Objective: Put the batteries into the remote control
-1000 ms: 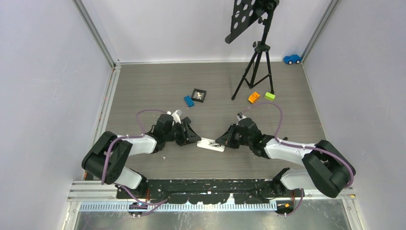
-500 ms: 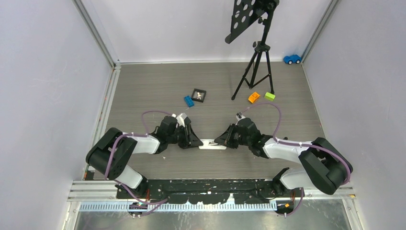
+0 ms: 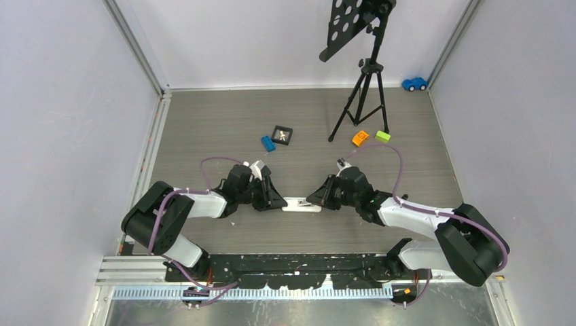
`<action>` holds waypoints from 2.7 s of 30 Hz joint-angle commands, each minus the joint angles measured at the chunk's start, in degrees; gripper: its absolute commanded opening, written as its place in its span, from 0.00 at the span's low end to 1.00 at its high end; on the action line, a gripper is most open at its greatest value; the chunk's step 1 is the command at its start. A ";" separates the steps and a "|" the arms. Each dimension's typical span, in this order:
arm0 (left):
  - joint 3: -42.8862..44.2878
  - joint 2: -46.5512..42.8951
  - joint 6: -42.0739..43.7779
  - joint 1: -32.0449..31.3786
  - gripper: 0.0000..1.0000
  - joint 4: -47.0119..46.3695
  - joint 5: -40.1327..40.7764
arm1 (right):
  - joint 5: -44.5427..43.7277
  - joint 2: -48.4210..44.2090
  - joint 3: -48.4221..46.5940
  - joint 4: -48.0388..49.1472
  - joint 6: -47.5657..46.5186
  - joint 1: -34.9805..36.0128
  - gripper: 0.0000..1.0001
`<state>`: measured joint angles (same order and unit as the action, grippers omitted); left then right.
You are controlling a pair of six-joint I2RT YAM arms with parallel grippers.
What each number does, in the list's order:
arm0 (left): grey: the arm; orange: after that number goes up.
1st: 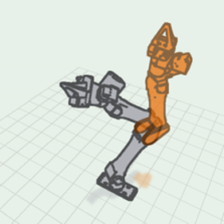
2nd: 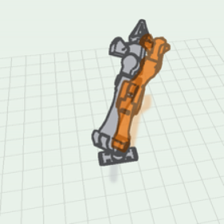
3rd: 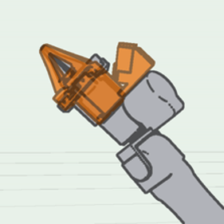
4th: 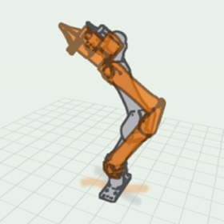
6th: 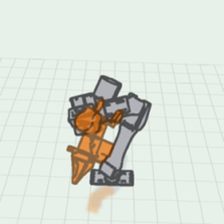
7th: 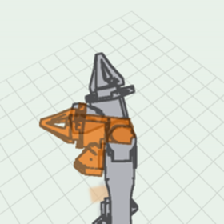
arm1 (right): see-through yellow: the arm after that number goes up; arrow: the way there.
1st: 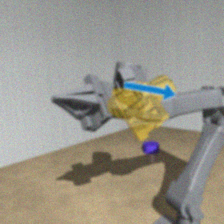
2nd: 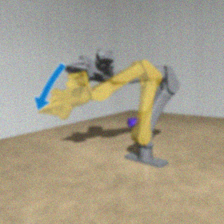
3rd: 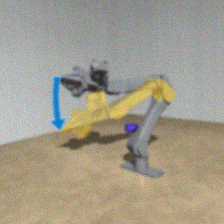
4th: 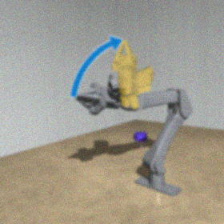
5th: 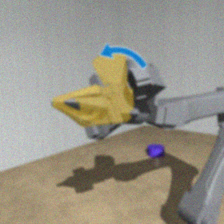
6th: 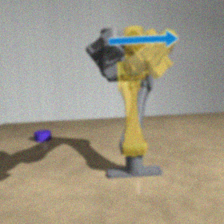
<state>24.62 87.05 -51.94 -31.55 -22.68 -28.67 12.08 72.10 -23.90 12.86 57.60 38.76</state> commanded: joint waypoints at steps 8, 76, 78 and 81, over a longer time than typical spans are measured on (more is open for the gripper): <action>1.72 -1.81 2.37 -0.18 0.38 2.81 2.84 | 0.41 -1.00 -2.54 -1.86 -3.63 -0.71 0.00; 3.94 0.03 2.28 -0.18 0.32 6.59 6.34 | -0.17 0.83 -0.71 1.58 -8.03 -1.67 0.00; 4.09 0.05 2.20 -0.18 0.32 6.59 6.32 | 1.90 1.42 -0.58 3.27 -8.06 -1.67 0.00; 4.17 0.10 2.16 -0.18 0.32 6.51 6.25 | 3.85 2.29 -0.37 5.38 -7.57 -1.65 0.00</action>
<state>27.27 86.52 -50.70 -31.55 -17.12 -24.05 13.23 74.11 -24.77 13.76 50.04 37.28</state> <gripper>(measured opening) 0.318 0.105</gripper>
